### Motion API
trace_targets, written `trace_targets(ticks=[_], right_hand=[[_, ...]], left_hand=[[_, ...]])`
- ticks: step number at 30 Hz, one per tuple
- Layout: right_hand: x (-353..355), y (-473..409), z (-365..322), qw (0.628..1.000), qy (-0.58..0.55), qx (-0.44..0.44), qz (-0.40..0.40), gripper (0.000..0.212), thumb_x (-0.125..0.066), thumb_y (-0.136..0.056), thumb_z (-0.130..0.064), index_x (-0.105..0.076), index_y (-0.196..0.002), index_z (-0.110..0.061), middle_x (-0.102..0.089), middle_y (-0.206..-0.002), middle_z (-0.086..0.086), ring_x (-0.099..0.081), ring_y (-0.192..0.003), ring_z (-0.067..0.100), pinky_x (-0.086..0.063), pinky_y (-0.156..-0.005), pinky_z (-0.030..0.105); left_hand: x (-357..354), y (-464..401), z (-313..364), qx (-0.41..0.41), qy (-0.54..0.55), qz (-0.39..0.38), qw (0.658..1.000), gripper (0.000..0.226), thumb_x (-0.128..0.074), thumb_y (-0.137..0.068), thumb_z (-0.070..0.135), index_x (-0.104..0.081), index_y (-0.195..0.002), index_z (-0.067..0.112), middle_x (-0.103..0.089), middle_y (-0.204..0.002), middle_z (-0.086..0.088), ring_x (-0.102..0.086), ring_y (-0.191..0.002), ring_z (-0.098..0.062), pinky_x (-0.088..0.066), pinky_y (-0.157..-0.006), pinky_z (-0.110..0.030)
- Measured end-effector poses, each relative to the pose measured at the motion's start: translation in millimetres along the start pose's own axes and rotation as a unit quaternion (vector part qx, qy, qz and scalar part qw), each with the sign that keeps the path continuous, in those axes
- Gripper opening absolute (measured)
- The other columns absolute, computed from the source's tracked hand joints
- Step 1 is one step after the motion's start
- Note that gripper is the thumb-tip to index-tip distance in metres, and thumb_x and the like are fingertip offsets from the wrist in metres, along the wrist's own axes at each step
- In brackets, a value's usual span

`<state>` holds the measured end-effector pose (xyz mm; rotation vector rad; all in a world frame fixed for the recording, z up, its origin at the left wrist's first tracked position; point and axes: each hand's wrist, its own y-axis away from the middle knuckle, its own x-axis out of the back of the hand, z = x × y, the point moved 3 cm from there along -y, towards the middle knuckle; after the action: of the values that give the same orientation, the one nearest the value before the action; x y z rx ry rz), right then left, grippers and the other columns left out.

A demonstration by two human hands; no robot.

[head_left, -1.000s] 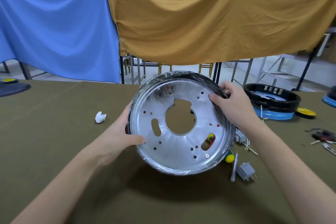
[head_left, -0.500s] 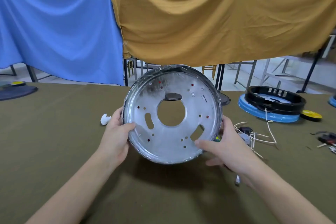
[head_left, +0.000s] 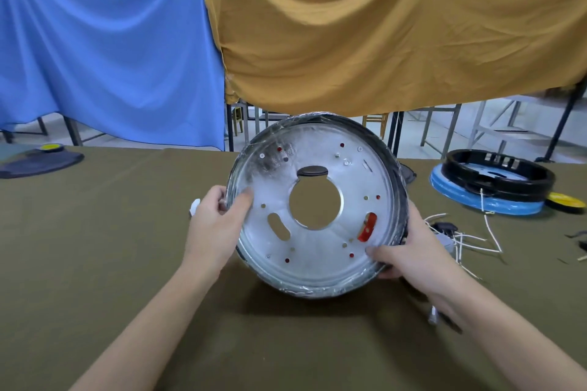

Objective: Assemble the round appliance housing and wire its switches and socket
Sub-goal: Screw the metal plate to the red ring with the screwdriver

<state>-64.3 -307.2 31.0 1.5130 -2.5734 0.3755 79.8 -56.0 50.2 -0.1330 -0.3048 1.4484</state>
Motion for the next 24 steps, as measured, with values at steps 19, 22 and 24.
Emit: trace_targets(ticks=[19,22,24], right_hand=[[14.3,4.8,-28.2,0.942,0.173,0.254,0.136,0.072,-0.072,-0.085,-0.005,-0.037,-0.134,-0.045,-0.06,-0.116,-0.013,-0.059,-0.104,0.002,-0.047,-0.089,0.021],[13.4,7.7,-27.0,0.919,0.192,0.292,0.182,0.058,-0.07,-0.088,-0.003,-0.04,-0.122,-0.039,-0.052,-0.108,-0.001,-0.057,-0.09,0.001,-0.046,-0.075,0.013],[14.5,6.5,-24.8,0.933,0.141,0.289,0.162,0.056,-0.069,-0.086,0.004,-0.04,-0.113,-0.035,-0.051,-0.112,0.0,-0.059,-0.094,0.0,-0.049,-0.075,0.011]], left_hand=[[14.1,0.5,22.9,-0.213,-0.117,0.04,0.969,0.018,-0.061,-0.094,0.037,-0.054,-0.083,0.025,-0.06,-0.073,0.005,-0.054,-0.065,-0.011,-0.041,-0.056,-0.017],[10.3,-1.7,21.7,-0.188,-0.077,-0.015,0.979,0.007,-0.065,-0.092,0.034,-0.06,-0.097,0.032,-0.066,-0.09,0.014,-0.061,-0.08,-0.001,-0.043,-0.067,-0.006],[7.7,-4.0,18.9,-0.158,-0.015,-0.101,0.982,0.024,-0.07,-0.09,0.026,-0.061,-0.111,0.034,-0.068,-0.104,0.019,-0.065,-0.094,0.001,-0.046,-0.078,-0.008]])
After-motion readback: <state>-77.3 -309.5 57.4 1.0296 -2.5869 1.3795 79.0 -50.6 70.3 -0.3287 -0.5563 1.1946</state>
